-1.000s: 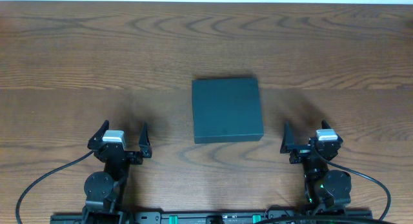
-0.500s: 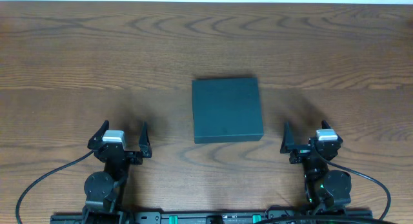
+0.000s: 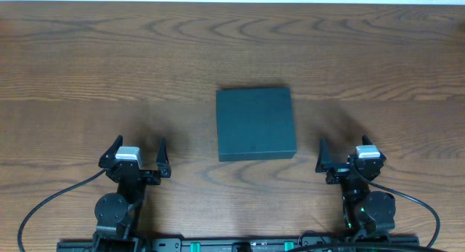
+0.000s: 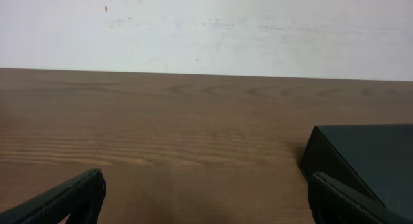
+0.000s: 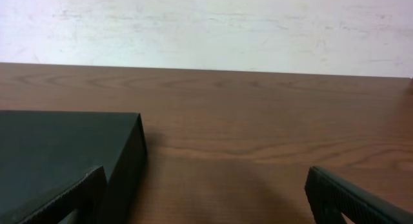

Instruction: Pack container

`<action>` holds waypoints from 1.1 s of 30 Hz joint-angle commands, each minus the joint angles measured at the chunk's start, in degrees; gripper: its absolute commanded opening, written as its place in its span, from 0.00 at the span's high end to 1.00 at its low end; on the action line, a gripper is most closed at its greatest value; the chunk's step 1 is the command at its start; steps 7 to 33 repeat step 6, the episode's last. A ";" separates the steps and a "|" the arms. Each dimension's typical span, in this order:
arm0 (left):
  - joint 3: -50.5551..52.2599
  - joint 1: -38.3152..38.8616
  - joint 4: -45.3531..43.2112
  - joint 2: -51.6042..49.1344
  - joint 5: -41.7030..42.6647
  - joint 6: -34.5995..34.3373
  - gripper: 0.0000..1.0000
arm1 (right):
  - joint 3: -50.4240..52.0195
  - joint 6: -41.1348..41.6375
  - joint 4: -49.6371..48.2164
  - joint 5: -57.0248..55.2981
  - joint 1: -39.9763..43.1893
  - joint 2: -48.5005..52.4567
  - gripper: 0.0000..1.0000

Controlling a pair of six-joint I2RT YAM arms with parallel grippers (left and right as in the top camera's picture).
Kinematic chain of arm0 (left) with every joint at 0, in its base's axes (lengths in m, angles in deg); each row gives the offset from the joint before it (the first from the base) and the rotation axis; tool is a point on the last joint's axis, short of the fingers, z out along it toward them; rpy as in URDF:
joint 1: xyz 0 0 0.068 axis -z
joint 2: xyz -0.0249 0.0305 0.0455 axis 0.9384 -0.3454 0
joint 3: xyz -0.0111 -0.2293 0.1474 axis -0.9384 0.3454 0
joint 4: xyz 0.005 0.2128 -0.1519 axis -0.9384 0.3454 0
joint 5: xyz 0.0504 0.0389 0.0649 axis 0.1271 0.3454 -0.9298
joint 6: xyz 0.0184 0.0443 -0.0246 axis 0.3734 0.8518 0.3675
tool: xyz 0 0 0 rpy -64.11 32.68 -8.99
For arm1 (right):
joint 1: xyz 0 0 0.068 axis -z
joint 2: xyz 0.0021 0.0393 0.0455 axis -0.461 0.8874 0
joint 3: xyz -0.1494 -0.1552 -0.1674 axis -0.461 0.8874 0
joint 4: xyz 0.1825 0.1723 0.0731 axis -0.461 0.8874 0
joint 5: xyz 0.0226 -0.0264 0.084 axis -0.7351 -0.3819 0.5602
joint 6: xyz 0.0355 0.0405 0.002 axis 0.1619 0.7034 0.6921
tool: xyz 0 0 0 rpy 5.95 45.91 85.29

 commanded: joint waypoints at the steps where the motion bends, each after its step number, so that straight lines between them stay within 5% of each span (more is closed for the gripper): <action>1: 1.09 0.17 2.08 0.35 -0.04 -0.74 0.02 | 0.28 1.05 0.02 0.39 0.63 -0.42 0.01; 33: 1.09 0.17 2.08 0.35 -0.04 -0.74 0.01 | 0.28 1.05 0.02 0.39 0.63 -0.42 0.01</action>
